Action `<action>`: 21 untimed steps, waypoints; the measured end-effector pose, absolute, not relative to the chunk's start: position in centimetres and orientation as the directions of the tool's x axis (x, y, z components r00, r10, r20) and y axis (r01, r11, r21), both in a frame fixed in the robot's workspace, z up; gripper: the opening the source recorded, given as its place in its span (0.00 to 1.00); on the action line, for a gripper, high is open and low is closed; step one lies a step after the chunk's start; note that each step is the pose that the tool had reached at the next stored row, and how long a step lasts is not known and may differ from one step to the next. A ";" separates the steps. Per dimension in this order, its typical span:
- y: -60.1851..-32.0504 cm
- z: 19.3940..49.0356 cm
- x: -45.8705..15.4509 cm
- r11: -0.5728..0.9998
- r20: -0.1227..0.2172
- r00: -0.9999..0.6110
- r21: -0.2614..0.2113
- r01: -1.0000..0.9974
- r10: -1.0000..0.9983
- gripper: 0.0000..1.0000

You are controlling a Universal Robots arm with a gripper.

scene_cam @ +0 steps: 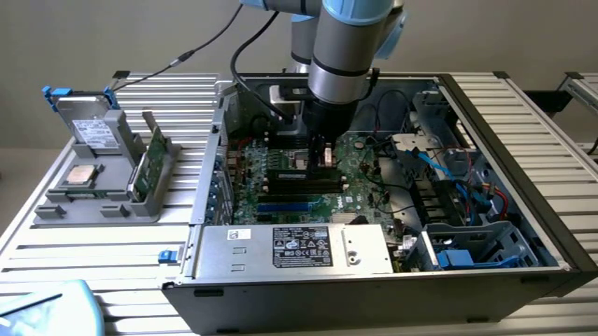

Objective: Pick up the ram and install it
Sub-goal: 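Insert the ram into the slot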

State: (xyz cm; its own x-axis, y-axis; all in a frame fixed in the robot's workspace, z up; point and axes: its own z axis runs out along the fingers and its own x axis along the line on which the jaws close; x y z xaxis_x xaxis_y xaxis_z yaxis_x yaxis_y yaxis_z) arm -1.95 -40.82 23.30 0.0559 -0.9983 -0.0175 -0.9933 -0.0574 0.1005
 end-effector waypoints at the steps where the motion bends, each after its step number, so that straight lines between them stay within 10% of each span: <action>1: -40.8 23.3 -2.0 -0.057 -0.016 0.056 0.099 -0.993 -0.998 0.14; 21: -40.8 22.7 -2.1 -0.040 0.031 0.042 0.075 -0.996 -0.999 0.14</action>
State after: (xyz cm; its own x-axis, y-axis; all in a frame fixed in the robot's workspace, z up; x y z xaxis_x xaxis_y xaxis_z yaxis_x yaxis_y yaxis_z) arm -2.08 -40.81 22.68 0.0422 -0.9986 0.0308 -0.9964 -0.0398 0.0751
